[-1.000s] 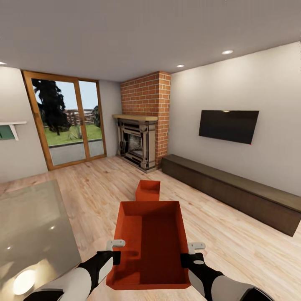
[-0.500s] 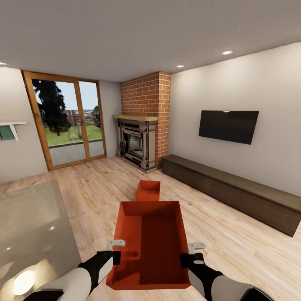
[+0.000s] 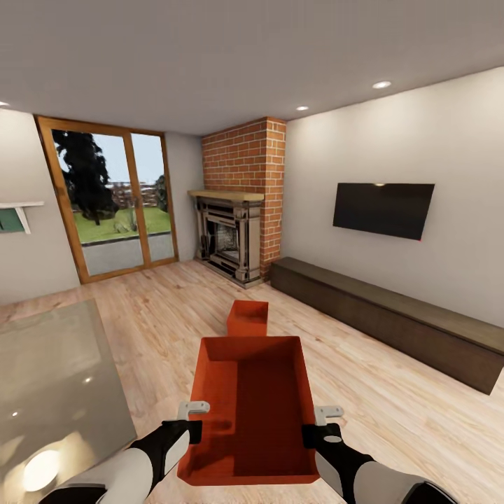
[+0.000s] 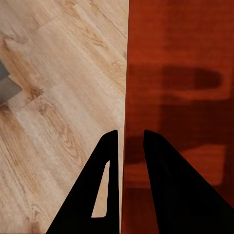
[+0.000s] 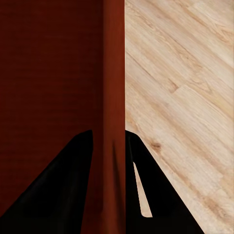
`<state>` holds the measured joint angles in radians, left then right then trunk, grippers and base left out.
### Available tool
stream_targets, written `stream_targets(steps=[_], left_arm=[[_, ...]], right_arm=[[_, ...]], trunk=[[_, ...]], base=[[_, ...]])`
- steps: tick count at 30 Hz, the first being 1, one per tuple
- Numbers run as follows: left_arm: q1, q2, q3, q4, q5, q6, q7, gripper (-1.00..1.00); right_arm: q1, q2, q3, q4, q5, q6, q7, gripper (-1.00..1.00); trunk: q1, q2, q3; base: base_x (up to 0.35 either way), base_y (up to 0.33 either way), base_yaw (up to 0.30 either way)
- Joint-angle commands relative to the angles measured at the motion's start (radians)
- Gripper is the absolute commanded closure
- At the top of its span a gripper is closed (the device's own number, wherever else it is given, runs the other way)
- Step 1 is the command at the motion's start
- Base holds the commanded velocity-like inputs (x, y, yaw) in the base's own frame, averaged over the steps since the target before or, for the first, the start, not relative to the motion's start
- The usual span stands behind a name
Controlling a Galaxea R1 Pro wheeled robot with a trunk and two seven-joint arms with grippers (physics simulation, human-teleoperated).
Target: Move the two storage containers from the living room to the garage. In the garage, place one container on the floor and stack the other container on top of it (either order is fine).
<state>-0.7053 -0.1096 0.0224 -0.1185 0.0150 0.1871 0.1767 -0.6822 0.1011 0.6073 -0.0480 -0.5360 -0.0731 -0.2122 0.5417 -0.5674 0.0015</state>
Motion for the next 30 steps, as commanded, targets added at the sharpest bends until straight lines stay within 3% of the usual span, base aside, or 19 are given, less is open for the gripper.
stream_targets(steps=[1, 30], left_arm=[[0.0, 0.003, -0.004, -0.003, -0.016, 0.007, 0.029, 1.0], [0.0, 0.004, -0.004, -0.003, -0.016, 0.007, 0.029, 1.0]], right_arm=[[0.0, -0.009, 0.002, 0.002, -0.013, -0.007, -0.007, 1.0], [0.0, -0.01, 0.002, 0.003, -0.013, -0.007, -0.007, 1.0]], trunk=[[0.0, -0.001, 0.0], [0.0, -0.001, -0.007]], base=[[0.0, 0.0, 0.0], [0.0, 0.0, 0.0]])
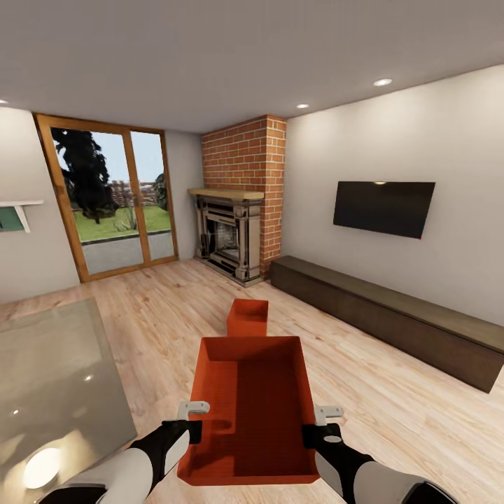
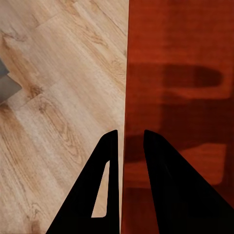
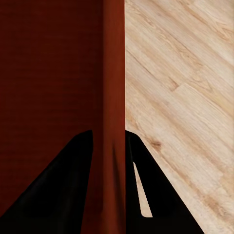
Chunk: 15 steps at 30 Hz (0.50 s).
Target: Move the two storage containers from the living room to the garage. In the garage, place one container on the floor and stack the other container on top of it (either order is fine).
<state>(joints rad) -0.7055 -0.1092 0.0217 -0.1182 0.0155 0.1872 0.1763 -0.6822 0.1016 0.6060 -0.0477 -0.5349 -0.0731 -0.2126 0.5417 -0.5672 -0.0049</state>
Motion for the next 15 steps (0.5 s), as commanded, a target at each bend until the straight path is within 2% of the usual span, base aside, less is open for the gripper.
stream_targets(steps=[1, 15], left_arm=[[0.0, 0.003, -0.003, -0.003, -0.017, 0.007, 0.029, 1.0], [0.0, 0.003, -0.003, -0.003, -0.017, 0.007, 0.029, 1.0]], right_arm=[[0.0, -0.01, 0.003, 0.002, -0.014, -0.007, -0.007, 1.0], [0.0, -0.01, 0.003, 0.003, -0.014, -0.006, -0.007, 1.0]], trunk=[[0.0, -0.001, 0.0], [0.0, -0.001, 0.0]], base=[[0.0, 0.0, 0.0], [0.0, 0.0, 0.0]])
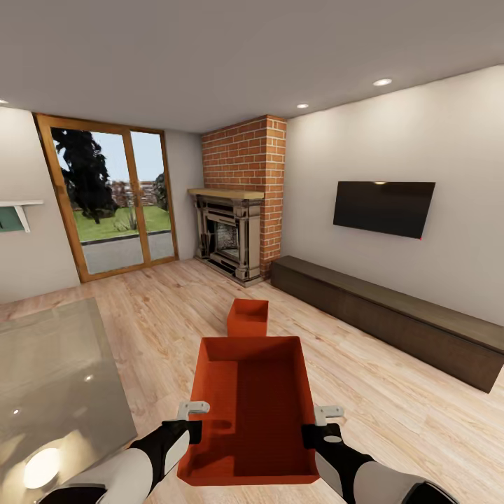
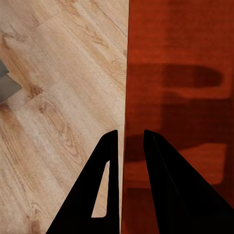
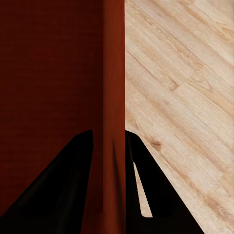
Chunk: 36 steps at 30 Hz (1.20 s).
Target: Move the two storage containers from the living room to the garage. In the garage, place one container on the floor and stack the other container on top of it (either order is fine).
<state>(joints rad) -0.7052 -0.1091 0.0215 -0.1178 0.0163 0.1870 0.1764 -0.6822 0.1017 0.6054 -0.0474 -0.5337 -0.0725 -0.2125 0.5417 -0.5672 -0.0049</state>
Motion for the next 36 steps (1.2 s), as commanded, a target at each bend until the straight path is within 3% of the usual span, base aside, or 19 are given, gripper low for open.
stream_targets(steps=[1, 17, 36], left_arm=[[0.0, 0.003, -0.003, -0.003, -0.018, 0.007, 0.029, 1.0], [0.0, 0.003, -0.003, -0.003, -0.018, 0.007, 0.029, 1.0], [0.0, 0.003, -0.003, -0.003, -0.018, 0.008, 0.029, 1.0]], right_arm=[[0.0, -0.01, 0.004, 0.003, -0.016, -0.006, -0.007, 1.0], [0.0, -0.01, 0.004, 0.003, -0.016, -0.007, -0.007, 1.0], [0.0, -0.01, 0.004, 0.003, -0.016, -0.007, -0.007, 1.0]], trunk=[[0.0, -0.001, 0.0], [0.0, -0.001, 0.0], [0.0, -0.001, 0.0]], base=[[0.0, 0.0, 0.0], [0.0, 0.0, 0.202], [0.0, 0.0, 0.055]])
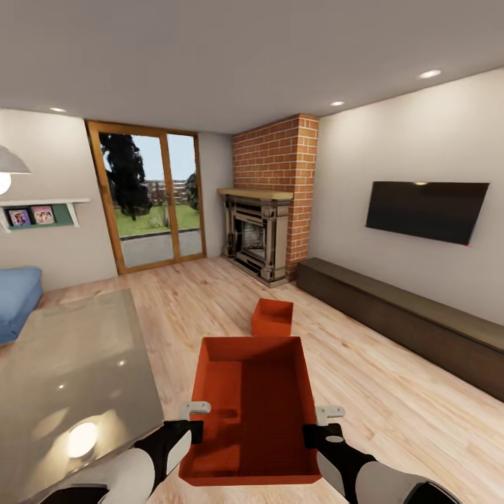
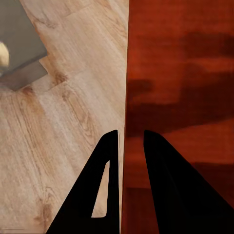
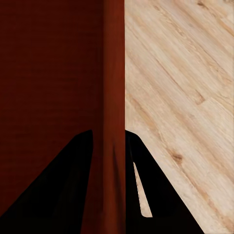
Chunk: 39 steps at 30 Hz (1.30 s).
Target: Move the two storage containers from the living room to the garage. In the garage, place one container on the floor and stack the other container on top of it (either order is fine).
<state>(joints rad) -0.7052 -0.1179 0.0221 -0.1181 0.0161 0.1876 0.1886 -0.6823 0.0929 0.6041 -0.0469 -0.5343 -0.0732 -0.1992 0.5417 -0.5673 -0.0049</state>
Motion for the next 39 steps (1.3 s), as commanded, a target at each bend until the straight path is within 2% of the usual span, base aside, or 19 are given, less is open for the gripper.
stream_targets(steps=[1, 39], left_arm=[[0.0, 0.012, -0.004, -0.003, -0.018, 0.007, 0.017, 1.0], [0.0, 0.012, -0.004, -0.003, -0.018, 0.007, 0.017, 1.0]], right_arm=[[0.0, -0.001, 0.005, 0.002, -0.015, -0.006, -0.02, 1.0], [0.0, -0.001, 0.005, 0.002, -0.015, -0.007, -0.02, 1.0]], trunk=[[0.0, -0.001, 0.0], [0.0, -0.001, 0.0]], base=[[0.0, 0.0, 0.272], [0.0, 0.0, 0.283]])
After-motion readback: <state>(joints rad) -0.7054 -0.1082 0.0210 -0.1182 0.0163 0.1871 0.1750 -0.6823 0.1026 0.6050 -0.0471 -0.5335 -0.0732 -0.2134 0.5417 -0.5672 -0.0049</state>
